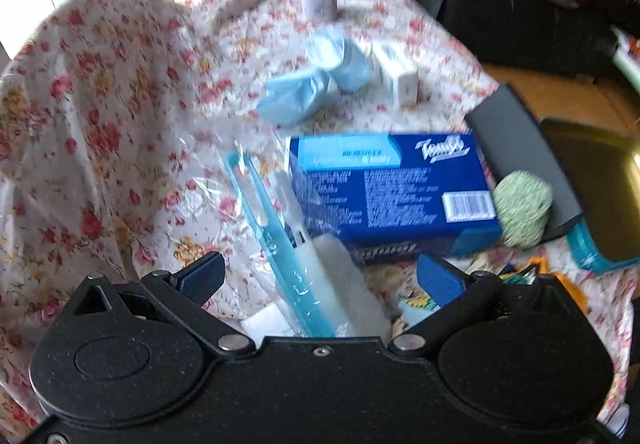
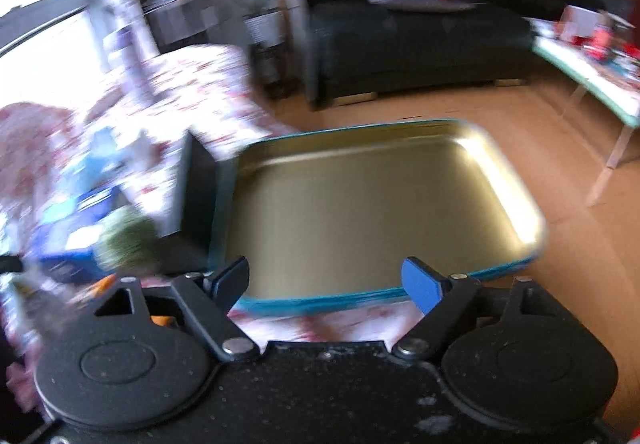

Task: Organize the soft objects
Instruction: 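Reach down and grasp the clear toiletry bag with the left tool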

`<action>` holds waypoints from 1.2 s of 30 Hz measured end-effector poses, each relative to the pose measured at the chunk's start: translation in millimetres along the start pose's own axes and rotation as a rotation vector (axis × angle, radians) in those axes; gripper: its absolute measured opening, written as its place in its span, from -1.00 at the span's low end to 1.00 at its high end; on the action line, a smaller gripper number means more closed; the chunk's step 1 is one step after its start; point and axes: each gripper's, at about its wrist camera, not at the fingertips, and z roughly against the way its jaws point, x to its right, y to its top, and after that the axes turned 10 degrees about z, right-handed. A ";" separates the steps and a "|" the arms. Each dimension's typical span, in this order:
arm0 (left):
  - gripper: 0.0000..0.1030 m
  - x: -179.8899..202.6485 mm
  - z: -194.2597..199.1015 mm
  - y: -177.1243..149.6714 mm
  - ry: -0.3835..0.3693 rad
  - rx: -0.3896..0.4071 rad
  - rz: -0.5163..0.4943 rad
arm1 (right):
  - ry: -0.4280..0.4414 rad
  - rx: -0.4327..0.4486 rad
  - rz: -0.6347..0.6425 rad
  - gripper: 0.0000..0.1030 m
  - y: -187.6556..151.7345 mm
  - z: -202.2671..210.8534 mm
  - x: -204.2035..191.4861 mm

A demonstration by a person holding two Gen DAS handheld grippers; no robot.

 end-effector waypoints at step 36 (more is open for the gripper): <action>-0.32 -41.2 -24.4 13.6 -0.257 -0.099 0.185 | 0.337 -0.115 0.306 0.20 -6.4 -21.8 -186.8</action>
